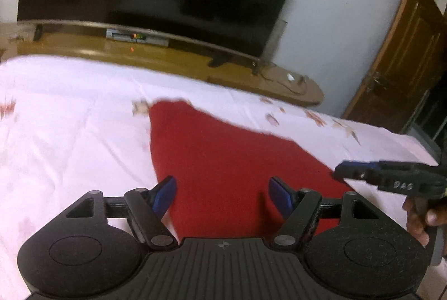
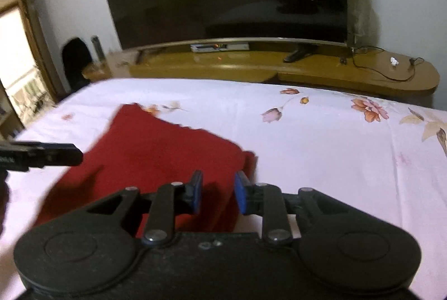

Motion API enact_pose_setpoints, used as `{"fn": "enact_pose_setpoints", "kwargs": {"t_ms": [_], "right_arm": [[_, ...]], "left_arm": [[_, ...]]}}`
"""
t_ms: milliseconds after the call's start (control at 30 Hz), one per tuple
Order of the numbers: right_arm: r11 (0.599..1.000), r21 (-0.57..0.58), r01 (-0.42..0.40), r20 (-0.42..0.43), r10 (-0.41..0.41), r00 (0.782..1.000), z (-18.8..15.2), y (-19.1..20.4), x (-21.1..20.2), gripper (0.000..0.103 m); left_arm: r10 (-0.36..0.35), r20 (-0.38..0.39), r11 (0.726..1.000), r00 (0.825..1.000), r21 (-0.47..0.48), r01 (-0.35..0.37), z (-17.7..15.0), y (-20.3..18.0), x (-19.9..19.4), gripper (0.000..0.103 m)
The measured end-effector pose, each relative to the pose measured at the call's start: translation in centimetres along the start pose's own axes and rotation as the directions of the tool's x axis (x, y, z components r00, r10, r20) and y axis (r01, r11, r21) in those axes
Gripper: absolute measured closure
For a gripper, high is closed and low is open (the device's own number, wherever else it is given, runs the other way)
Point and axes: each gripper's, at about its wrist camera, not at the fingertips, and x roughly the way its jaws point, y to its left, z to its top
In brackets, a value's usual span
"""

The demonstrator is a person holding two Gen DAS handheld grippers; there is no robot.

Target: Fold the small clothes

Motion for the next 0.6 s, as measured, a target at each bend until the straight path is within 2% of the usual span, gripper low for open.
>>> {"fn": "enact_pose_setpoints", "kwargs": {"t_ms": [100,133,200,300,400,500,600], "right_arm": [[0.998,-0.055,-0.039,-0.009,0.038,0.999,-1.0,1.7,-1.1,0.074],[0.996,-0.086,-0.035,-0.025,0.033,0.999,-1.5,2.3,-0.7,0.074],[0.990,-0.132,0.048,-0.096,-0.061,0.993,-2.4,2.6,1.2,0.072],[0.998,-0.029,0.054,-0.114,-0.057,0.992,-2.6,0.9,2.0,0.065],[0.997,-0.035,0.063,-0.088,-0.066,0.994,-2.0,1.6,0.2,0.071],[1.000,-0.015,0.017,-0.056,-0.018,0.998,-2.4,2.1,-2.5,0.069],[0.999,0.002,-0.039,-0.078,0.039,0.996,-4.0,2.3,-3.0,0.067]], "left_arm": [[0.046,-0.042,0.999,0.998,0.019,-0.045,-1.7,-0.4,1.1,0.031],[0.047,-0.058,0.999,0.997,-0.012,-0.048,-1.9,0.0,1.7,0.031],[0.012,-0.074,0.996,0.997,-0.083,-0.018,-2.3,1.0,2.2,0.028],[-0.004,-0.069,0.993,0.998,-0.118,-0.004,-2.8,1.7,1.6,0.027],[0.001,-0.038,0.996,0.999,-0.085,-0.004,-3.3,1.2,-1.2,0.027],[-0.018,-0.025,0.997,1.000,-0.079,0.016,-5.0,0.7,-3.8,0.027],[-0.005,-0.059,0.998,0.998,-0.069,0.001,-7.4,0.5,-5.0,0.027]]}}
